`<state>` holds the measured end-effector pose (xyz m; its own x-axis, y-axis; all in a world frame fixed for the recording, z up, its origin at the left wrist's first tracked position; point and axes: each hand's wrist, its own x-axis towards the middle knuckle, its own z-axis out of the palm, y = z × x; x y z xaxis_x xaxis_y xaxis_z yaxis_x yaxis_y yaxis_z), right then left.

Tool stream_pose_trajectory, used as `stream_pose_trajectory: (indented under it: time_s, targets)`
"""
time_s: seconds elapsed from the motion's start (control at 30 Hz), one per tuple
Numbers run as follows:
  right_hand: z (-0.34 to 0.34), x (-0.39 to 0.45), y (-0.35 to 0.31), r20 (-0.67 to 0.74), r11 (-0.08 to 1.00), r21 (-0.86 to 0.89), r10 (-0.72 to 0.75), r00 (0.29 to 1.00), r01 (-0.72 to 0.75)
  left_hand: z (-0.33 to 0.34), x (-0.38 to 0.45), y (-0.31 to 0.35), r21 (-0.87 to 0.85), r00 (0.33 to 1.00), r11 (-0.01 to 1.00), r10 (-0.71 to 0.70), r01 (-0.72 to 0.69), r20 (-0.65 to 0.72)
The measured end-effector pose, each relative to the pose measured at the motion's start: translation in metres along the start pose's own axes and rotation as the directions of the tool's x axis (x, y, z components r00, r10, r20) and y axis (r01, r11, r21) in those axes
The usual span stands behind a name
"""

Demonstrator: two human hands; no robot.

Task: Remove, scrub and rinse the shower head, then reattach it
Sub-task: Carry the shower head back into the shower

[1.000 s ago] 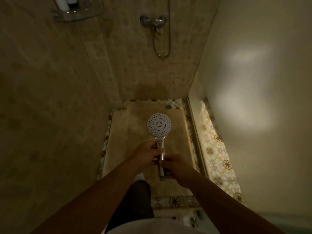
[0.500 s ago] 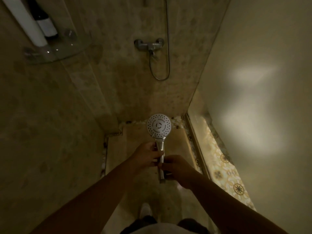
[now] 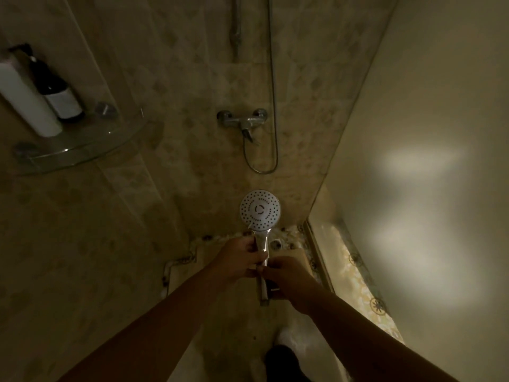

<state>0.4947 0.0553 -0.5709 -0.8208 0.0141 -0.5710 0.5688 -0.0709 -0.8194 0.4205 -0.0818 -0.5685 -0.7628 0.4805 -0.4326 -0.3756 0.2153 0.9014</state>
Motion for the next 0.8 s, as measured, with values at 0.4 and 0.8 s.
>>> stream_pose_trajectory:
  time_s: [0.4, 0.8]
  targets:
    - [-0.100, 0.134, -0.178, 0.125, 0.967, -0.116, -0.211, 0.969, 0.226, -0.006, 0.167, 0.152, -0.006, 0.977, 0.987, 0.158, -0.160, -0.145]
    - [-0.139, 0.219, -0.359, 0.180, 0.856, -0.213, -0.440, 0.880, 0.471, -0.046, 0.270, 0.315, 0.144, 0.885, 0.907, 0.418, -0.395, -0.205]
